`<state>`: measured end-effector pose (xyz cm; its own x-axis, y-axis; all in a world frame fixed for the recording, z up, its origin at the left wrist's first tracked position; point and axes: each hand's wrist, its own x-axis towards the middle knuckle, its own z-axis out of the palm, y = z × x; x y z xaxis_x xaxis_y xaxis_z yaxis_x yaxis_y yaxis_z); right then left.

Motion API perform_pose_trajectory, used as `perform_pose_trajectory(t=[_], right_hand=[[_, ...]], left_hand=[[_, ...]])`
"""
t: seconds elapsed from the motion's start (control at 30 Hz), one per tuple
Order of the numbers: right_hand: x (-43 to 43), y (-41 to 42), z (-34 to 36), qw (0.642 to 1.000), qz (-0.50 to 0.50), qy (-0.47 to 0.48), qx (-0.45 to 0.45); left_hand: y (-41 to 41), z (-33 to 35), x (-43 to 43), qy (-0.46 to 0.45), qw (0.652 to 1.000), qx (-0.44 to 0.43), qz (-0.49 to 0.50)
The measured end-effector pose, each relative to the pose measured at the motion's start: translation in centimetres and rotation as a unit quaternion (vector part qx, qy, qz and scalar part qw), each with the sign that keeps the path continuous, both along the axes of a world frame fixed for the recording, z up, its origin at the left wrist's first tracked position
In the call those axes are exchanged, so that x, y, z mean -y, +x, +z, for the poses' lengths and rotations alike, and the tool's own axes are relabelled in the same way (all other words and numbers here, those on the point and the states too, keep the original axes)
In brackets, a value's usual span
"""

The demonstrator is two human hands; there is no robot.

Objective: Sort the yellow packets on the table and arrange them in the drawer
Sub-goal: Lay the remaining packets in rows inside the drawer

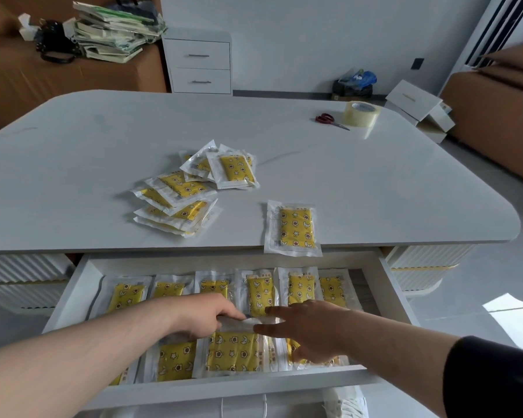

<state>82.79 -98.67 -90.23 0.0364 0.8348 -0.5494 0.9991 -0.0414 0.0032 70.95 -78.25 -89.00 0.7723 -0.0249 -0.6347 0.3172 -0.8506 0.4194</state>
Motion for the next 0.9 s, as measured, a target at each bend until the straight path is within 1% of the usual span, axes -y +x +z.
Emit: perform_pose_trajectory(t=[0.13,0.2,0.27,0.37,0.5,0.6,0.7,0.8,0.9], right_hand=[[0.0,0.0,0.1,1.0,-0.009,0.002,-0.003],[0.0,0.0,0.3,1.0,-0.01,0.002,-0.004],[0.1,-0.1,0.4,1.0,-0.011,-0.002,-0.005],[0.1,0.0,0.7,1.0,-0.008,0.0,-0.003],[0.2,-0.2,1.9,1.0,-0.016,0.006,0.002],[0.0,-0.2,4.5,0.993,-0.11,0.037,-0.038],[0.4,-0.1,8.4,0.964,-0.233,0.074,-0.104],[0.9,-0.1,12.0,0.939,-0.3,0.088,-0.143],[1.2,0.2,14.3,0.911,-0.351,0.141,-0.166]], left_hand=[[-0.2,0.0,0.1,0.005,1.0,-0.014,-0.007],[-0.5,0.1,0.4,0.025,0.999,-0.016,-0.032],[-0.7,0.1,0.6,0.048,0.998,0.0,-0.052],[-0.8,-0.1,0.7,0.065,0.996,0.031,-0.055],[-1.3,-0.3,1.1,0.079,0.994,0.038,-0.058],[-1.5,0.2,1.2,0.082,0.995,0.029,-0.048],[-1.5,1.7,1.5,0.09,0.994,0.028,-0.062],[-1.2,4.0,2.1,0.118,0.987,0.043,-0.1],[-1.0,7.2,2.8,0.113,0.988,0.08,-0.074]])
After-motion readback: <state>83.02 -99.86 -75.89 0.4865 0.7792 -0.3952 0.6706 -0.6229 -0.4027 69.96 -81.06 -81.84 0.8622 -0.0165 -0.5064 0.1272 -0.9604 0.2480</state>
